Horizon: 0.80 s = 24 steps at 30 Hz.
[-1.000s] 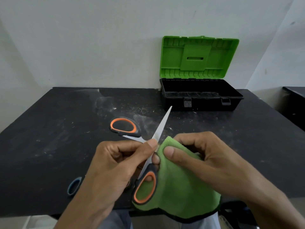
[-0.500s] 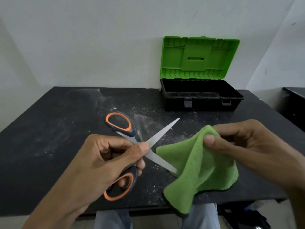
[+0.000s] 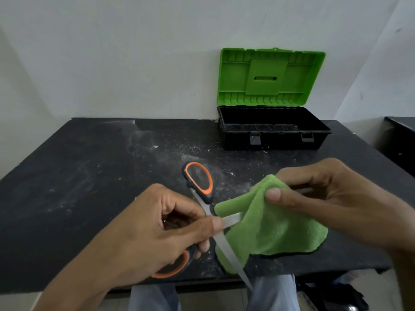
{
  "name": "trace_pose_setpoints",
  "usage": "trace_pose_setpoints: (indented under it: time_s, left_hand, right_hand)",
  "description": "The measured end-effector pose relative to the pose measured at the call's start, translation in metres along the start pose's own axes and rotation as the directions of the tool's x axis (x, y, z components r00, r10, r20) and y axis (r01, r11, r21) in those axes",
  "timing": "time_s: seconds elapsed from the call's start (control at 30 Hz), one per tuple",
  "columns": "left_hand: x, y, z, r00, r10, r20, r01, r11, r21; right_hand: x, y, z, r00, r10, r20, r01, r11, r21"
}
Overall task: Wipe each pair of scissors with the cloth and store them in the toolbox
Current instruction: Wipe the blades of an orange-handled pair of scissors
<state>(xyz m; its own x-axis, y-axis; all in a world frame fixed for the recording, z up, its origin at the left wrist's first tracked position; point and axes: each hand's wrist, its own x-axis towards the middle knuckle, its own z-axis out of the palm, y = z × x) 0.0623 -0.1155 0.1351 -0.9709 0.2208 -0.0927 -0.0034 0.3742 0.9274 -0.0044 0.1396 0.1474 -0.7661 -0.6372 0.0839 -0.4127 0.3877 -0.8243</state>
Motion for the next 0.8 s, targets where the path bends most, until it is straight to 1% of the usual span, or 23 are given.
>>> trace_pose_setpoints:
  time_s: [0.17, 0.27, 0.4, 0.57, 0.7, 0.8]
  left_hand:
    - [0.006, 0.006, 0.004, 0.997, 0.059, 0.039, -0.061, 0.998, 0.033]
    - [0.006, 0.001, 0.000, 0.997, 0.061, 0.049, -0.061, 0.998, 0.009]
    - [0.004, -0.007, -0.003, 0.988, 0.072, 0.134, -0.069, 0.997, -0.024]
    - [0.006, -0.011, -0.007, 0.982, 0.071, 0.174, -0.060, 0.996, -0.068]
    - [0.007, -0.008, -0.006, 0.989, 0.047, 0.139, -0.036, 0.996, -0.081]
    - [0.009, -0.007, -0.003, 0.992, 0.024, 0.123, -0.014, 0.997, -0.078]
  right_hand:
    - [0.012, -0.003, 0.021, 0.994, -0.030, 0.106, 0.036, 0.998, -0.055]
    - [0.014, 0.000, 0.021, 0.992, 0.001, 0.124, 0.004, 0.999, -0.042]
    - [0.012, 0.003, 0.015, 0.988, 0.029, 0.149, -0.027, 1.000, -0.012]
    - [0.009, 0.007, 0.005, 0.989, 0.050, 0.142, -0.053, 0.998, 0.018]
    - [0.010, 0.009, 0.004, 0.993, 0.068, 0.092, -0.069, 0.998, 0.011]
    - [0.014, 0.010, 0.016, 0.996, 0.040, 0.082, -0.039, 0.999, -0.004]
